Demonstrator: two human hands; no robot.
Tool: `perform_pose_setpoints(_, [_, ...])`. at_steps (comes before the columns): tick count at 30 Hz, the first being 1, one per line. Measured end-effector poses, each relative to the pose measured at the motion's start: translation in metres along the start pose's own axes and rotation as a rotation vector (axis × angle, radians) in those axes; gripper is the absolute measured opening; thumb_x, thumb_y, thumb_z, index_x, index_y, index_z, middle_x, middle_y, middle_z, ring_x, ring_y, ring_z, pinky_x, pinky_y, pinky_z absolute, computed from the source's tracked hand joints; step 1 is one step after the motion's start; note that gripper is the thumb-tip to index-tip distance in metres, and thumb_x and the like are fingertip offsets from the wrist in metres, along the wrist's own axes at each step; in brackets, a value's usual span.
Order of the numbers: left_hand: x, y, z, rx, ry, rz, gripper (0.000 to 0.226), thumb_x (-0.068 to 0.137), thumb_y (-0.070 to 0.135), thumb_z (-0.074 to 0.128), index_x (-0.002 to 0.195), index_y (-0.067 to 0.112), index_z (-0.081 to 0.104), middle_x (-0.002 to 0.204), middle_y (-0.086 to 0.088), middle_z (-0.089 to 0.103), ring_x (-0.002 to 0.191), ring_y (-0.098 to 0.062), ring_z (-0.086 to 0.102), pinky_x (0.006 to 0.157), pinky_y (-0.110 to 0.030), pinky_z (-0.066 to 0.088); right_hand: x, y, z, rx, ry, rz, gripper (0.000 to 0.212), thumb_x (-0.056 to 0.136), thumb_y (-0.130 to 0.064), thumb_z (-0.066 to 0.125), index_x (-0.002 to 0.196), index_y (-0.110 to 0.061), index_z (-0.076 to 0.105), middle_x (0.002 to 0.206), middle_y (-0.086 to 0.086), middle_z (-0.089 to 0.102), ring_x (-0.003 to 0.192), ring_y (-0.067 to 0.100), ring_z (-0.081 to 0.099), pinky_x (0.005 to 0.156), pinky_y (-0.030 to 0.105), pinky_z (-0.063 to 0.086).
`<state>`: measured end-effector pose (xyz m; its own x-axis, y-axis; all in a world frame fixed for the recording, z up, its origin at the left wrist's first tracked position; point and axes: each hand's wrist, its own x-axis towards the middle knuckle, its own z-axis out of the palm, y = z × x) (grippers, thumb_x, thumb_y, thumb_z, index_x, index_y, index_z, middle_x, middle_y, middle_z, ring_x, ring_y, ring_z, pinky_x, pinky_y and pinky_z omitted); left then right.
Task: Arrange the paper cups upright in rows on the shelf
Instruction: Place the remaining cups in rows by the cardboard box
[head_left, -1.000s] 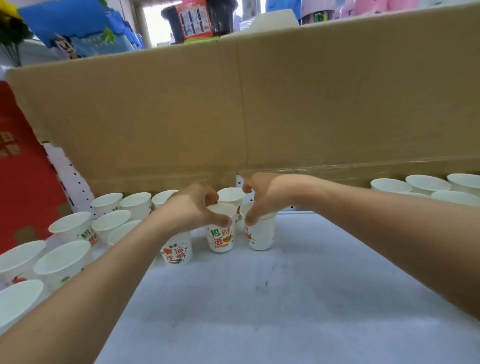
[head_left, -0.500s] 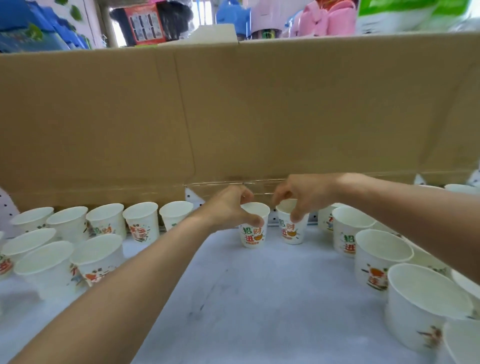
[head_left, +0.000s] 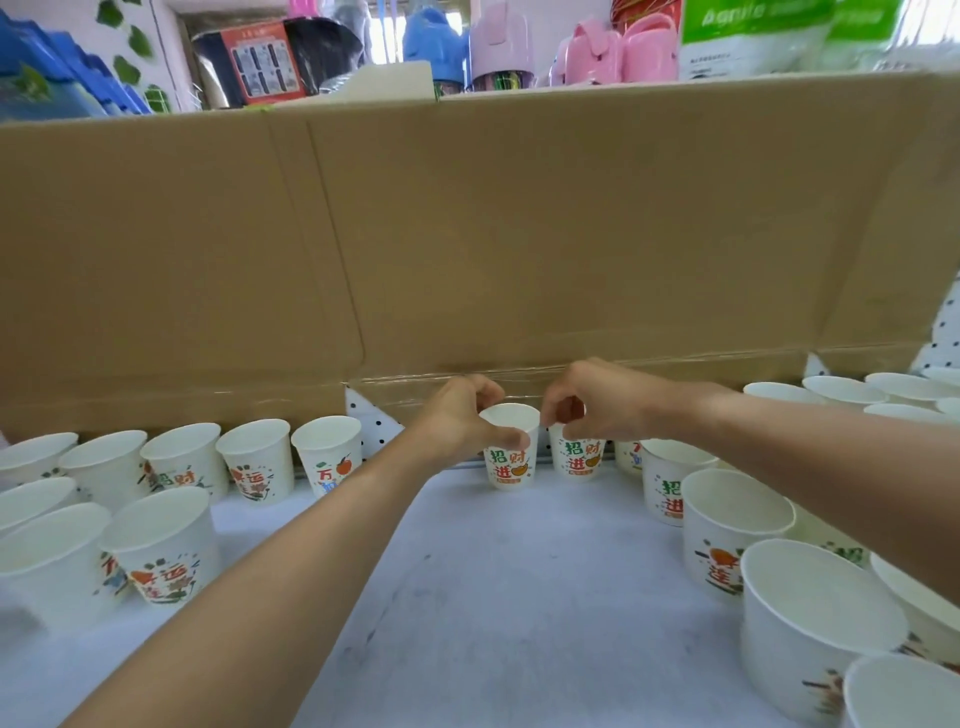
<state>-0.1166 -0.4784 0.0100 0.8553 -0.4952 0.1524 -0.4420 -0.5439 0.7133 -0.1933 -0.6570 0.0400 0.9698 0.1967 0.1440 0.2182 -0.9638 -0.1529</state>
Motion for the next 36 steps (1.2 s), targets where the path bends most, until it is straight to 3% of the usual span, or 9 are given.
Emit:
perform_pose_setpoints(5, [-0.010,-0.002,0.003,0.025,0.068,0.028,0.067,0.063,0.038,0.088,0.119,0.021,0.055,0.120,0.005,0.056,0.105,-0.012,0.055,0.084,-0.026,0.045,-0.001,-0.003,0.000,-0.023,0.044,0.025,0.013,0.083,-0.019,0.070,0.095,-0.018,0.066,0.089,-0.007,0.065,0.082,0.010,0.060,0.070,0.025,0.052])
perform_pose_setpoints(10, [-0.053,-0.019,-0.036,0.324,0.202,0.141,0.058,0.081,0.056,0.067,0.128,0.027,0.052,0.128,0.008,0.048,0.121,-0.012,0.044,0.097,-0.038,0.043,0.012,-0.042,-0.010,-0.002,0.185,-0.051,0.010,0.088,-0.031,0.066,0.094,-0.023,0.063,0.089,-0.013,0.062,0.085,0.008,0.061,0.080,0.032,0.053])
perform_pose_setpoints(15, [-0.079,-0.068,-0.124,0.729,0.358,-0.045,0.030,0.095,0.040,0.054,0.124,0.034,0.060,0.129,0.008,0.057,0.125,-0.018,0.043,0.097,-0.035,0.037,0.061,-0.112,0.008,0.009,0.170,-0.219,0.015,0.090,-0.023,0.059,0.101,-0.021,0.068,0.101,-0.004,0.066,0.093,0.016,0.060,0.081,0.037,0.051])
perform_pose_setpoints(19, [-0.083,-0.099,-0.161,0.951,0.283,-0.184,0.023,0.092,0.040,0.058,0.114,0.041,0.066,0.124,0.013,0.063,0.117,-0.016,0.054,0.096,-0.033,0.037,0.092,-0.154,0.037,-0.026,0.152,-0.224,0.025,0.091,-0.025,0.062,0.115,-0.021,0.066,0.118,0.001,0.062,0.110,0.020,0.055,0.085,0.036,0.047])
perform_pose_setpoints(23, [-0.079,-0.113,-0.163,0.912,0.258,-0.123,0.021,0.089,0.025,0.063,0.101,0.038,0.073,0.113,0.015,0.069,0.106,-0.014,0.061,0.090,-0.032,0.039,0.108,-0.175,0.056,-0.168,0.154,-0.152,0.017,0.089,-0.013,0.060,0.103,-0.013,0.070,0.107,0.009,0.065,0.090,0.027,0.061,0.065,0.033,0.049])
perform_pose_setpoints(25, [-0.077,-0.116,-0.163,0.901,0.252,-0.082,0.021,0.087,0.022,0.064,0.099,0.036,0.075,0.108,0.014,0.071,0.102,-0.015,0.062,0.083,-0.030,0.039,0.111,-0.178,0.059,-0.182,0.163,-0.119,0.016,0.086,-0.006,0.056,0.089,-0.010,0.070,0.095,0.010,0.066,0.075,0.026,0.056,0.049,0.026,0.035])
perform_pose_setpoints(29, [-0.078,-0.105,-0.154,0.876,0.241,-0.015,0.017,0.089,0.026,0.062,0.097,0.035,0.074,0.102,0.013,0.072,0.096,-0.014,0.063,0.075,-0.027,0.040,0.099,-0.176,0.055,-0.226,0.154,-0.119,0.018,0.081,-0.003,0.050,0.073,-0.017,0.058,0.084,0.006,0.061,0.071,0.026,0.050,0.046,0.025,0.020])
perform_pose_setpoints(31, [-0.084,-0.091,-0.146,0.824,0.254,0.000,0.016,0.090,0.029,0.062,0.097,0.036,0.073,0.098,0.015,0.071,0.095,-0.014,0.063,0.075,-0.026,0.043,0.083,-0.171,0.042,-0.210,0.180,-0.120,0.017,0.081,-0.008,0.052,0.073,-0.022,0.057,0.083,0.002,0.062,0.077,0.025,0.054,0.047,0.026,0.023])
perform_pose_setpoints(36, [-0.107,-0.050,-0.113,0.520,0.237,0.122,0.011,0.083,0.027,0.070,0.088,0.033,0.076,0.084,0.016,0.072,0.079,-0.003,0.064,0.071,-0.027,0.053,0.007,-0.127,-0.009,-0.112,0.217,-0.019,0.012,0.081,-0.020,0.060,0.084,-0.024,0.072,0.079,-0.009,0.068,0.076,0.014,0.063,0.063,0.029,0.052])
